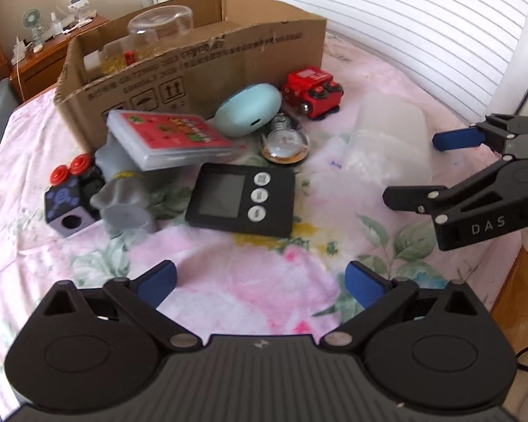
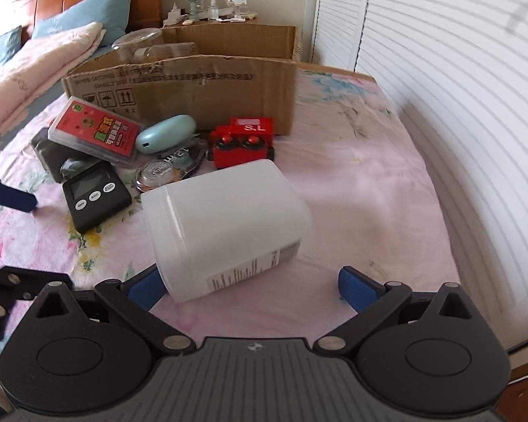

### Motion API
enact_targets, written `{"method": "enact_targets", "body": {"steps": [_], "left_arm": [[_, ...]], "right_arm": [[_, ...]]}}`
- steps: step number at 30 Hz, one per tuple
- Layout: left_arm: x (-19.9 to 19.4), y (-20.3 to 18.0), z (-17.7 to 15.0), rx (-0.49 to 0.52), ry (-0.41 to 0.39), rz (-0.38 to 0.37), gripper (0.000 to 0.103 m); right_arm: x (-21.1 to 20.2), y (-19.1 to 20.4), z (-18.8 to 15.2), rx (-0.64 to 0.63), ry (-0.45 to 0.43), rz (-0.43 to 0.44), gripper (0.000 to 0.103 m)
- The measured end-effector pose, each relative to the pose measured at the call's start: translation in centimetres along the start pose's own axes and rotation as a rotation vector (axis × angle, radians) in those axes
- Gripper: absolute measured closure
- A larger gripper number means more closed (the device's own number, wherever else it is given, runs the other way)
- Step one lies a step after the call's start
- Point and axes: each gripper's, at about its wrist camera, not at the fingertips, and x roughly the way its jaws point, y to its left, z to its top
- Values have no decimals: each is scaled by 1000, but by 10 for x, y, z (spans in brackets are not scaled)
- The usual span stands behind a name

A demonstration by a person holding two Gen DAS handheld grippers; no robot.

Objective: Organize rigid objects
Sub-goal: 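Grasp the black digital timer with the left tool while the right tool approaches the white box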

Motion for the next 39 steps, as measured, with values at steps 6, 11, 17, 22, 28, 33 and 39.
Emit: {"method": "enact_targets", "body": {"steps": [6,11,17,22,28,33,39], "left_arm": [[6,-2,5,36,-39,-24,1],[12,0,12,35,-65,-23,1],[19,5,18,28,-93,-24,1],[24,9,22,22,-103,-21,1],[24,5,21,38,-99,-34,2],[17,6,15,63,-88,-53,4],[14,4,17,47,-131,-41,31]], "right_arm": [[0,-1,-3,-7,-25,9,0],[0,-1,-3,-16,-35,17,0],[1,-2,-3,-23,-41,24,0],[1,-1,-4,-23,-43,23,0],[0,-2,-4,-23,-42,22,0],[0,-1,-4,-22,-42,21,0],[0,-1,-4,-19,-41,18,0]]}}
